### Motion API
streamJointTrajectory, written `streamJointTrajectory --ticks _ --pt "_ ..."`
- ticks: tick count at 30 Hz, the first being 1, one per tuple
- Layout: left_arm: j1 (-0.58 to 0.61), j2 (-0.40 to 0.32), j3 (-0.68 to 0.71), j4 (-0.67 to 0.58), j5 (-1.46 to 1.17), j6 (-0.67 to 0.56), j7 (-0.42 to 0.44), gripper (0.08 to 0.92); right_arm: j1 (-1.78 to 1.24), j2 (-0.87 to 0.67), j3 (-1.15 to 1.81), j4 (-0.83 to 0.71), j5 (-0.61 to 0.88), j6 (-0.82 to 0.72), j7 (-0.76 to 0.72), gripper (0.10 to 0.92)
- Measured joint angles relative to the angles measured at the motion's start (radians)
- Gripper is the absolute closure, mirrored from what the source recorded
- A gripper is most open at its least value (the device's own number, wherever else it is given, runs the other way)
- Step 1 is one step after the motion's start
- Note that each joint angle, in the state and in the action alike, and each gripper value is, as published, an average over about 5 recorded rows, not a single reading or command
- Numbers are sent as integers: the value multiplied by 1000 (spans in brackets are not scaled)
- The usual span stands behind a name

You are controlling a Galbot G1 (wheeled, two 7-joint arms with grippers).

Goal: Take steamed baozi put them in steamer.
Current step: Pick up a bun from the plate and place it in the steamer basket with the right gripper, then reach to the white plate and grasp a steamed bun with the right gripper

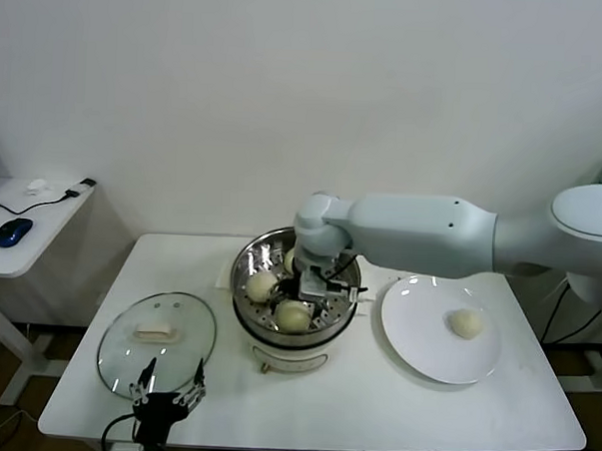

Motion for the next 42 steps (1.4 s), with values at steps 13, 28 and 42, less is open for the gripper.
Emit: streamJointTrajectory --ticks 13,28,42 --pt "-7 0 6 -6 3 -1 1 177 218 -204 -112 -84 311 -160 -65 203" --pt "5 -8 -6 -30 -1 22 11 177 46 -545 -127 -208 385 -422 -92 203" --pt "31 -21 -2 -34 23 14 6 177 -367 -568 219 -422 251 -484 -68 203"
